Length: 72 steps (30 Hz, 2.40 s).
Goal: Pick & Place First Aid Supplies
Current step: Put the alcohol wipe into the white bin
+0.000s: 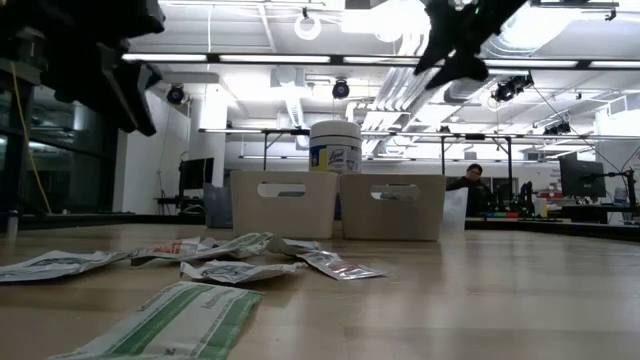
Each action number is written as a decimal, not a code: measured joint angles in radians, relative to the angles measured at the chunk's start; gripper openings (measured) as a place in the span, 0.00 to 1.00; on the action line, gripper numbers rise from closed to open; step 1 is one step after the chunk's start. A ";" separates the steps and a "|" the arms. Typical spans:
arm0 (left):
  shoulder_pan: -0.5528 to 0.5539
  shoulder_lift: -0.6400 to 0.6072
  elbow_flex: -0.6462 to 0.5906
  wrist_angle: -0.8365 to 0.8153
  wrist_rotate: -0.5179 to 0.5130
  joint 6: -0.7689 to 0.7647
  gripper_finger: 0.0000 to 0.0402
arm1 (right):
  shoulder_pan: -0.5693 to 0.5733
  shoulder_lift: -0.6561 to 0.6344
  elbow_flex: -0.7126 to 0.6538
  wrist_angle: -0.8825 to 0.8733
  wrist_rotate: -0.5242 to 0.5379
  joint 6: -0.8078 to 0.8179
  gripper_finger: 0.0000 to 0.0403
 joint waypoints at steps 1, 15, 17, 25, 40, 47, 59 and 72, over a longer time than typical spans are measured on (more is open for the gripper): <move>0.000 0.000 -0.019 0.046 0.031 -0.007 0.36 | 0.020 -0.019 0.000 -0.002 0.001 0.011 0.58; -0.015 0.131 -0.156 0.396 0.360 -0.064 0.36 | 0.407 -0.096 0.000 -0.002 0.106 0.092 0.58; -0.040 0.162 -0.156 0.455 0.391 -0.061 0.36 | 0.453 -0.096 0.000 -0.003 0.120 0.097 0.58; -0.206 0.304 -0.118 0.549 0.342 -0.079 0.36 | 0.583 -0.096 0.000 -0.003 0.192 0.096 0.58; -0.378 0.576 0.128 0.543 0.285 0.062 0.36 | 0.643 -0.096 0.000 -0.040 0.246 0.097 0.58; -0.395 0.689 0.208 0.535 0.289 0.288 0.36 | 0.643 -0.096 0.000 -0.056 0.241 0.102 0.58; -0.394 0.812 0.298 0.484 0.360 0.607 0.36 | 0.643 -0.096 0.000 -0.085 0.224 0.114 0.58; -0.390 0.907 0.307 0.470 0.459 0.555 0.31 | 0.652 -0.096 0.000 -0.110 0.207 0.147 0.58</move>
